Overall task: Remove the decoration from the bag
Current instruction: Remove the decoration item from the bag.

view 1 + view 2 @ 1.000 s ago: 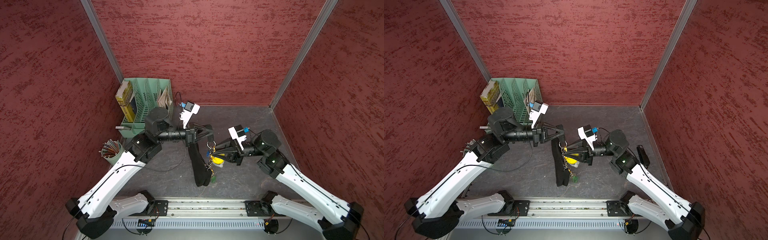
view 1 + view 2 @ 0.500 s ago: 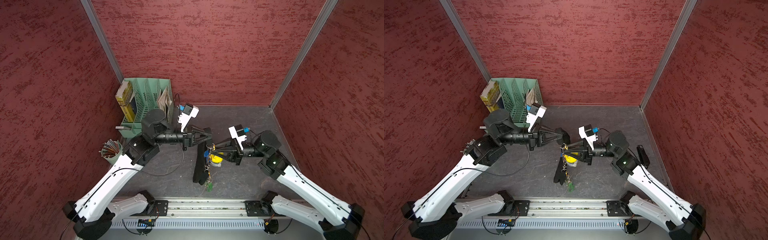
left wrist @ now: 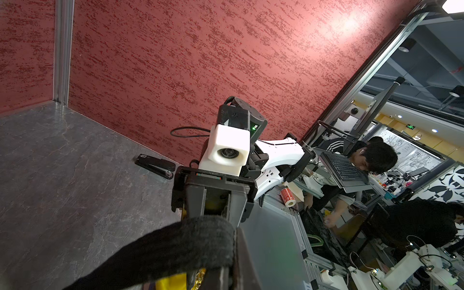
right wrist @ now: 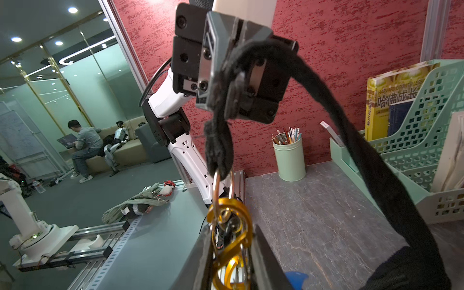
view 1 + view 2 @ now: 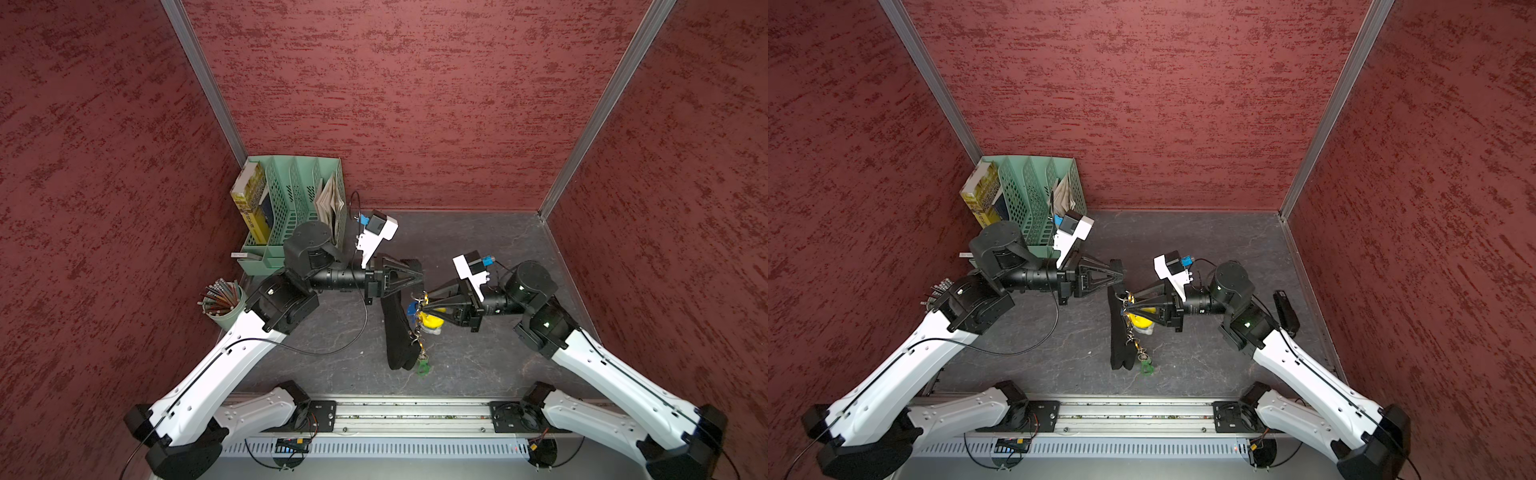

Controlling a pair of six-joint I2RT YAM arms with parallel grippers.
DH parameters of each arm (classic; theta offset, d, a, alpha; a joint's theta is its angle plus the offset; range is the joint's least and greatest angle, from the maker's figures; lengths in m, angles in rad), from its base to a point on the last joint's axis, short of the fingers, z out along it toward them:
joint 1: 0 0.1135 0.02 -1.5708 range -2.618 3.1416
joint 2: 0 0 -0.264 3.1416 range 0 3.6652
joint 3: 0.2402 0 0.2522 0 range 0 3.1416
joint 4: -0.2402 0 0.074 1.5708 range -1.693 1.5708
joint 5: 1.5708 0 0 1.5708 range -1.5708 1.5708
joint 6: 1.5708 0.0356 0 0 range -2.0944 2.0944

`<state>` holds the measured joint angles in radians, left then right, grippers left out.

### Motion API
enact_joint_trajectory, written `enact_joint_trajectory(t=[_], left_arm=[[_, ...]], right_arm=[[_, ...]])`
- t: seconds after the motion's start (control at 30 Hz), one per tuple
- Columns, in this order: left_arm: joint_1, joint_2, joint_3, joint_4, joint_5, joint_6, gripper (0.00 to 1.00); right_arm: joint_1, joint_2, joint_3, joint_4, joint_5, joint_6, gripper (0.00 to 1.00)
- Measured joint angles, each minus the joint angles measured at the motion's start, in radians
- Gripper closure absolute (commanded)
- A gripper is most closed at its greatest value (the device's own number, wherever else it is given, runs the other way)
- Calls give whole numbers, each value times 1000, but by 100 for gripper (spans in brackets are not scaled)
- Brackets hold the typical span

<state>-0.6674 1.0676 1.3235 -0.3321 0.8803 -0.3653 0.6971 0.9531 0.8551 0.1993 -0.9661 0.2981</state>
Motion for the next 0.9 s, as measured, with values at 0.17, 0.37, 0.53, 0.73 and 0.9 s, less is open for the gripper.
enact_joint_trajectory(t=[0.17, 0.37, 0.53, 0.73, 0.9], left_arm=[[1, 0, 0, 0, -1, 0, 100], [2, 0, 0, -1, -3, -1, 100], [3, 3, 0, -1, -9, -8, 100], [4, 16, -2, 5, -50, -50, 100], [4, 18, -22, 24, -102, -92, 100]], right_arm=[[0, 0, 0, 14, -32, 6, 66], [0, -2, 0, 21, -45, 9, 65], [0, -2, 0, 20, -46, 9, 61], [0, 0, 0, 20, -44, 8, 57], [0, 10, 0, 20, -42, 5, 57]])
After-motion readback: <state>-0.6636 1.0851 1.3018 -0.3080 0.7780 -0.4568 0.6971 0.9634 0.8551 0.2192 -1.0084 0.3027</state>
